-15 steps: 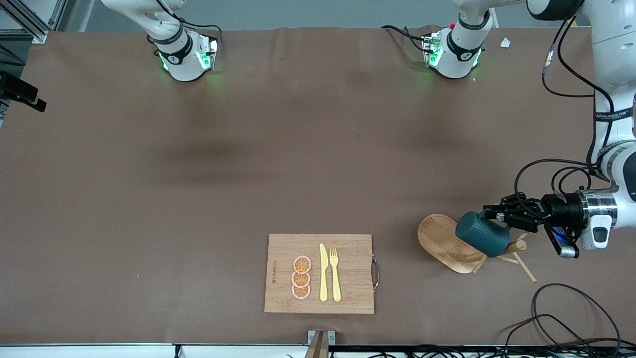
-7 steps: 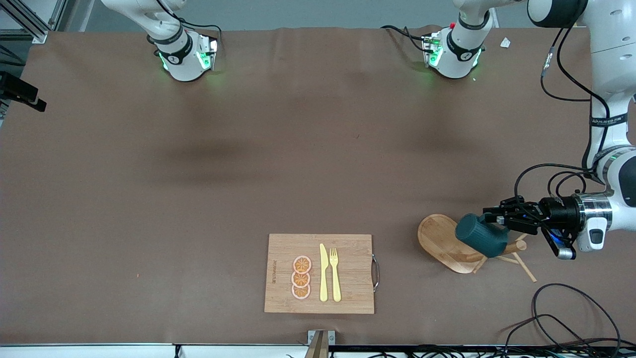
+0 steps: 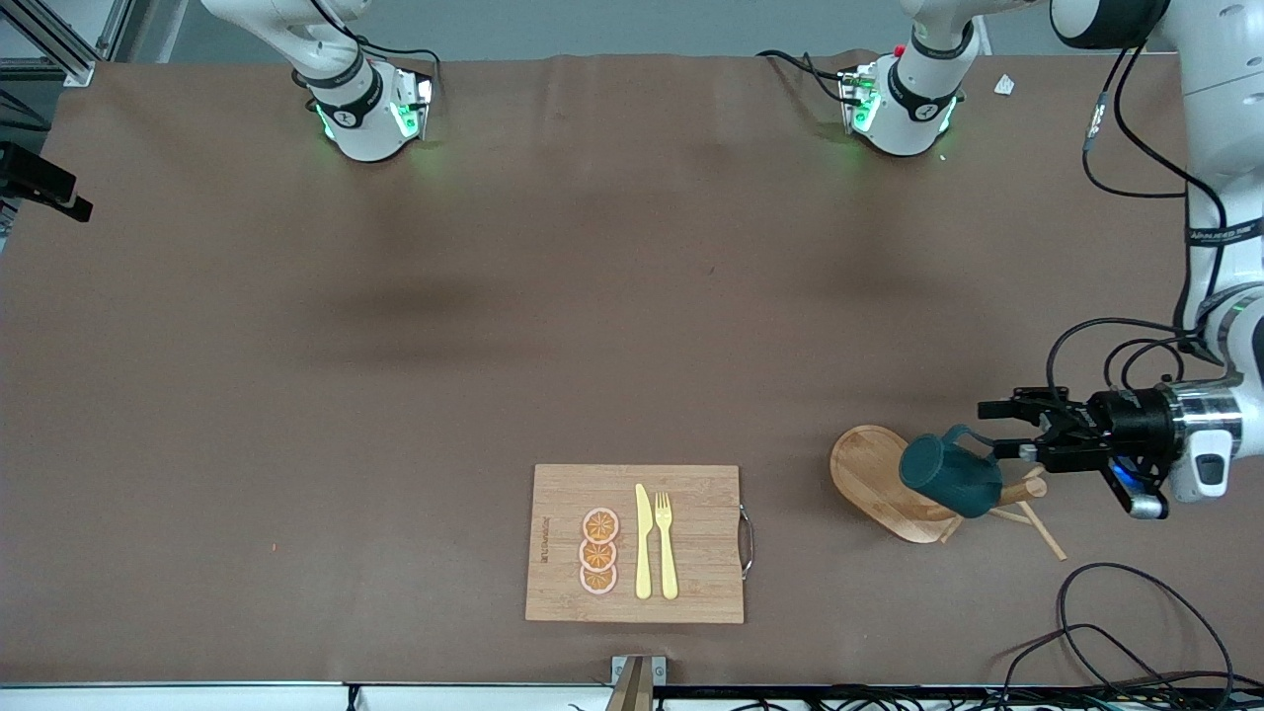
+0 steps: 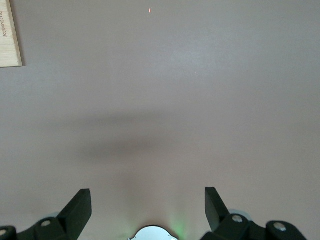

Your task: Pass cup and hang on rack

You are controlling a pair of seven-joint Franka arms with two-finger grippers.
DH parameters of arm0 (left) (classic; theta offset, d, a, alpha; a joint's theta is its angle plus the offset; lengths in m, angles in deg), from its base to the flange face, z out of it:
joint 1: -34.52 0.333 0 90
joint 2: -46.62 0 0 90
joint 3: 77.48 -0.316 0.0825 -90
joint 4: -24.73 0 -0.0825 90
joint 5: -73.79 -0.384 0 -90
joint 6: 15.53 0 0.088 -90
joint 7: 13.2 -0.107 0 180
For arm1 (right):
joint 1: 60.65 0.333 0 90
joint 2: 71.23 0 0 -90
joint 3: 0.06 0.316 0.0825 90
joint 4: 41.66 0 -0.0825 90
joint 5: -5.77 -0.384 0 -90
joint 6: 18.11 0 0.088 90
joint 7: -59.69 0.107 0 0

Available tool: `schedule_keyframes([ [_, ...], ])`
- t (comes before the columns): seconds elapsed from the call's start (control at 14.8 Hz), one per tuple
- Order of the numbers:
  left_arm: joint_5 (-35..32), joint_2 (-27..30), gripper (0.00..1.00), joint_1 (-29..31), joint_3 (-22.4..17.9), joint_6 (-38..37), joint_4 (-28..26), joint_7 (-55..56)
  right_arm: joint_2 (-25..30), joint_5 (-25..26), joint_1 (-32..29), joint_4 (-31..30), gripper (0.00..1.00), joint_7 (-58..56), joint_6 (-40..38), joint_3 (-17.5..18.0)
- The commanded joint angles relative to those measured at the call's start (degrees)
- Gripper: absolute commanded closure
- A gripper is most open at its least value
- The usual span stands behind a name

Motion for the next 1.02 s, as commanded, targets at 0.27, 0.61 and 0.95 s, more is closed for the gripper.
schedule_keyframes([
  [0.27, -27.27, 14.31, 0.00, -0.87, 1.69, -0.92, 1.47, 4.56, 0.95, 0.58, 0.11, -1.06, 0.00, -0.60, 0.27, 0.08],
  [0.61, -53.99, 23.45, 0.00, -0.61, 14.24, -0.84, 1.48, 2.55, 0.95, 0.58, 0.02, -1.06, 0.00, -0.69, 0.27, -0.01],
  [0.95, -66.32, 30.22, 0.00, -0.43, 20.51, 1.52, -2.27, -1.59, 0.95, 0.58, 0.02, -1.06, 0.00, -0.69, 0.27, -0.01],
])
